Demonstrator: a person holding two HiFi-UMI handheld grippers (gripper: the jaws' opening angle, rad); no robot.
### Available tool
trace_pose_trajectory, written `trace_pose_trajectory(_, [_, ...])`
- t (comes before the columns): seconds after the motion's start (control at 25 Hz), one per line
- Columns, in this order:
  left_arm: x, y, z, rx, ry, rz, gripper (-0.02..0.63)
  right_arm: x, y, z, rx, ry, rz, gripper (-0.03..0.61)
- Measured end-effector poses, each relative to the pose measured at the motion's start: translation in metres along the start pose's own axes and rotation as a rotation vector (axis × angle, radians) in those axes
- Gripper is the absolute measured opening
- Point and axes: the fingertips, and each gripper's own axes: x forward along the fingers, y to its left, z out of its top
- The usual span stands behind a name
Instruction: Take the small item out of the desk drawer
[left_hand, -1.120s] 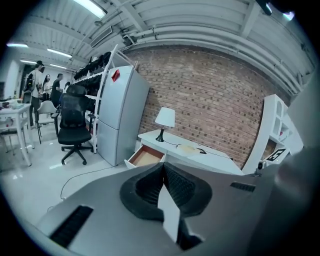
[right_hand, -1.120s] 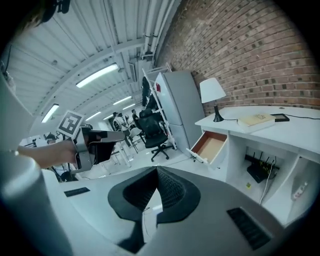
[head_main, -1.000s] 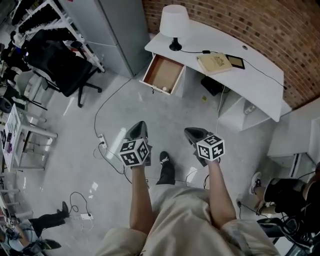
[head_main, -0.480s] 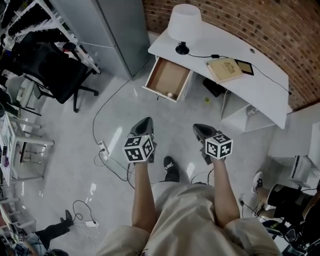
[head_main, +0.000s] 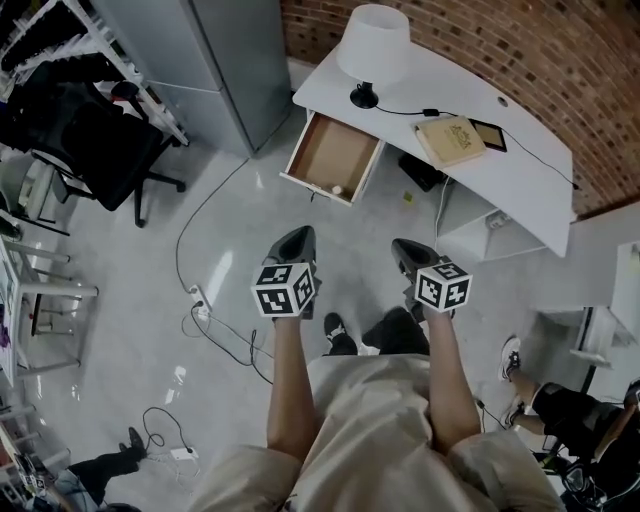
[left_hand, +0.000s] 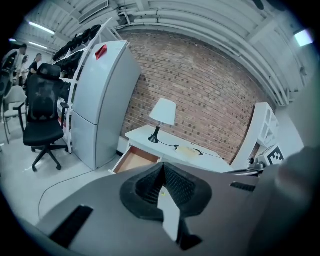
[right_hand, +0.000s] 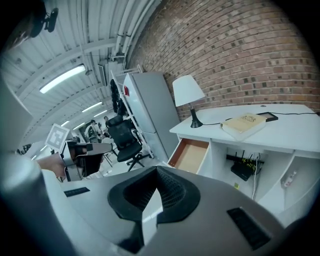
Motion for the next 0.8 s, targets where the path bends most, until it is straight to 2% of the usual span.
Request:
trace_pose_trajectory(0.24, [0.013, 0.001, 0.015, -0.039, -0.012, -0.017, 0.017, 0.014, -0.009, 0.015, 0.018, -0.020, 0.005, 0.025])
trace_pose_trajectory(0.56, [0.042, -0.002, 0.048, 0.006, -0.023, -0.031, 0.017, 0.058, -0.013, 0.054, 0.013, -0.034, 0.068, 0.025])
trace_pose_trajectory(0.8, [0.072, 0.014, 0.062, 0.023, 0.004, 0.010, 0.017, 0.105, -0.022, 0.085, 0.001, -0.018, 0.139, 0.025])
